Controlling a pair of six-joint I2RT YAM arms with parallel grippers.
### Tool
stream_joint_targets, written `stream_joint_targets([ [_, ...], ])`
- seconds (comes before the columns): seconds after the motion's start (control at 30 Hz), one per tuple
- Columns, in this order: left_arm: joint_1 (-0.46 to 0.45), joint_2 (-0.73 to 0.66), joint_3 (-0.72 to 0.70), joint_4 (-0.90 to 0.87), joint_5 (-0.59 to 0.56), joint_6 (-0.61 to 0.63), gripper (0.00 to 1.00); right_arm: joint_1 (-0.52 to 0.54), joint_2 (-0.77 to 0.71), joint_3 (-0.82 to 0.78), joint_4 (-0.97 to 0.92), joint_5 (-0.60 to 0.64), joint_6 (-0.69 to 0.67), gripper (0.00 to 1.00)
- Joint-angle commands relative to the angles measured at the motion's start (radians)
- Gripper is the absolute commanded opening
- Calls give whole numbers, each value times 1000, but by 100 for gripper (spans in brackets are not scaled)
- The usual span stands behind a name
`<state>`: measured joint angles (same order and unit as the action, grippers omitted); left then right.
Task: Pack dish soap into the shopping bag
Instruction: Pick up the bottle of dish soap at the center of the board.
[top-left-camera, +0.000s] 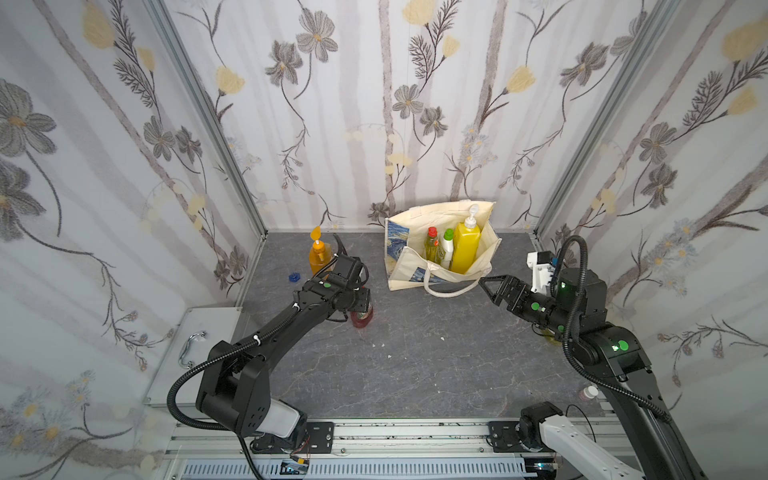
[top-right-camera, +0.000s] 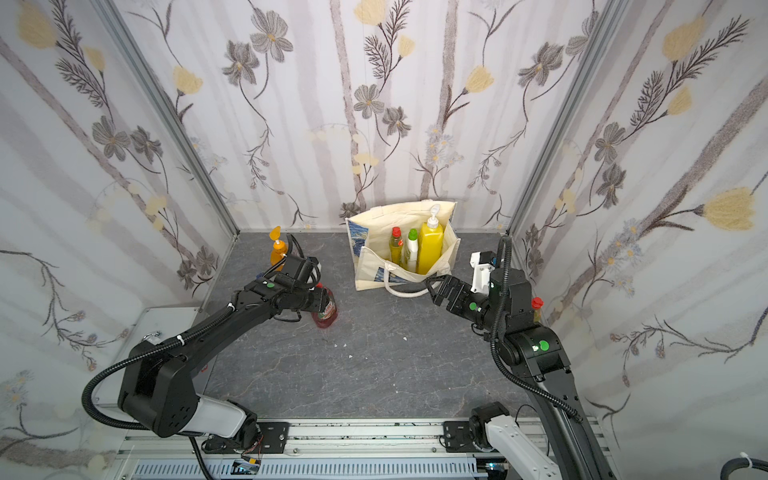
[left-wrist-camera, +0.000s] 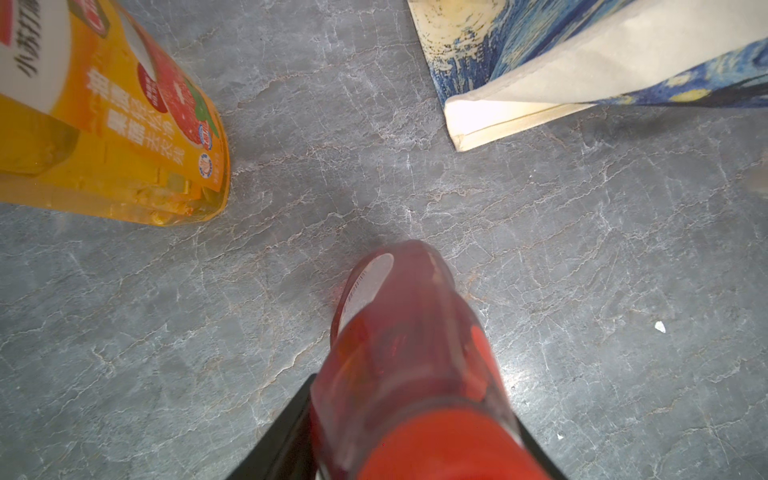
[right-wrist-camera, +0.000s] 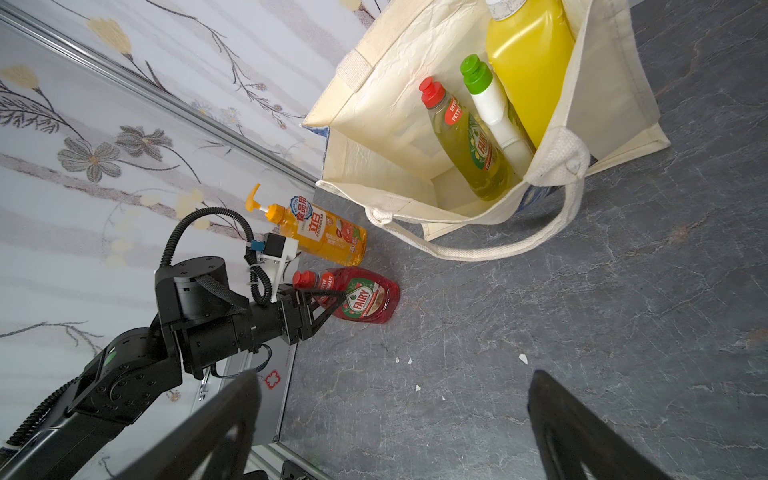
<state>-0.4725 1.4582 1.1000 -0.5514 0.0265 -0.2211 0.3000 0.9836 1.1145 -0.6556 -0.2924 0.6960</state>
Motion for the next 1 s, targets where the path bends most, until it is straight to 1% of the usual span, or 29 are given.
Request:
stream_joint_targets([
  [0.0,0,-13,1,19,-5,-12,54,-1,3,4,15,6,12,100],
  [0.1,0,-21,13,17,-7,-14,47,-1,2,2,14,3,12,100],
  [0.13,0,-22,19,17,-8,-15,46,1,2,2,16,3,12,100],
  [0.47,-1,-11,91,-7,-11,-20,46,0,6,1,17,-1,11,100],
  [0.97,-9,-58,317,-94,-16,-49,46,0,4,-28,34,-15,9,100],
])
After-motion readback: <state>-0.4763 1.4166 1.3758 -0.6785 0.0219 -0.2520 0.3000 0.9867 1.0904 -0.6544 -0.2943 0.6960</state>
